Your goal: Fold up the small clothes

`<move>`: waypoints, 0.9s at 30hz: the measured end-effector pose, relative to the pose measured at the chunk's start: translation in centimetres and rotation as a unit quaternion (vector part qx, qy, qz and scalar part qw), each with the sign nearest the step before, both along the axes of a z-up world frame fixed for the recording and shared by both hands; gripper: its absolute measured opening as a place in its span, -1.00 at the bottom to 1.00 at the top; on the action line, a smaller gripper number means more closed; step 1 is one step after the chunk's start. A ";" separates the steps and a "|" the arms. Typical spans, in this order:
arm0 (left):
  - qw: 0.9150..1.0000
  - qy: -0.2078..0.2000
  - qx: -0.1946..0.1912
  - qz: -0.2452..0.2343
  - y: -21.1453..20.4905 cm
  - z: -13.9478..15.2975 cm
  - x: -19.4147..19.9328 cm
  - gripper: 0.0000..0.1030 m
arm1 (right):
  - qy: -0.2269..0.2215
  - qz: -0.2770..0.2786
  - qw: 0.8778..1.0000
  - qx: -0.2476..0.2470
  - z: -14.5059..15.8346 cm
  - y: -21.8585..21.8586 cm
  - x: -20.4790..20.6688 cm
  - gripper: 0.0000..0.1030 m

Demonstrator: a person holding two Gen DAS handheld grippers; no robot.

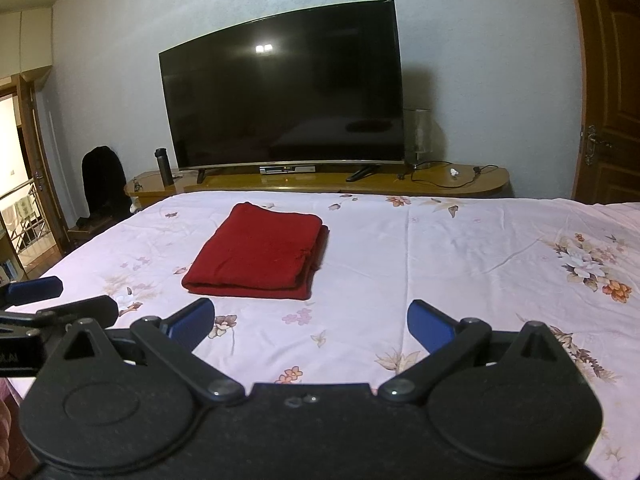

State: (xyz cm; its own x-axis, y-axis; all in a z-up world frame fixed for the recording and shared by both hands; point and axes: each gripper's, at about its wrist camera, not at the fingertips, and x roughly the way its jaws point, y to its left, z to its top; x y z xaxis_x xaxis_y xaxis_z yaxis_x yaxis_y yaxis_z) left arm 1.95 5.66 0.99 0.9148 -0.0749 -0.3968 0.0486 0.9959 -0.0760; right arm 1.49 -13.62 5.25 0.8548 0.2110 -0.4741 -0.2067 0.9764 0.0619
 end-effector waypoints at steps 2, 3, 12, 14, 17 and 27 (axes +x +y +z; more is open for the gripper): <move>1.000 0.000 0.003 0.000 0.0 0.0 0.0 1.00 | 0.000 0.000 1.000 0.000 0.0 0.0 0.0 0.98; 1.000 0.000 0.003 0.000 0.0 0.1 -0.1 1.00 | 0.000 0.000 1.000 0.000 0.0 0.0 0.0 0.98; 1.000 -0.003 -0.003 0.006 0.5 0.2 -0.3 1.00 | -0.002 0.004 1.000 -0.002 0.0 0.2 -0.1 0.98; 1.000 -0.005 -0.002 0.008 0.7 0.2 -0.4 1.00 | -0.002 0.006 1.000 -0.001 0.0 0.2 0.0 0.98; 1.000 -0.010 0.021 0.014 0.6 0.2 -0.5 1.00 | -0.003 0.009 1.000 -0.002 0.0 0.4 0.0 0.98; 0.999 -0.013 0.017 0.038 1.1 0.4 -0.8 1.00 | -0.002 0.016 1.000 -0.003 -0.1 0.8 0.2 0.98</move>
State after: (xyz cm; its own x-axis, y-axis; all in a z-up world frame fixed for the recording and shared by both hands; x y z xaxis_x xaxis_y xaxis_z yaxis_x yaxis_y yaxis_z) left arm 1.15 6.77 1.40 0.9273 0.0082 -0.3743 -0.0255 0.9988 -0.0414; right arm 1.74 -12.79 5.16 0.8494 0.2344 -0.4729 -0.2371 0.9699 0.0549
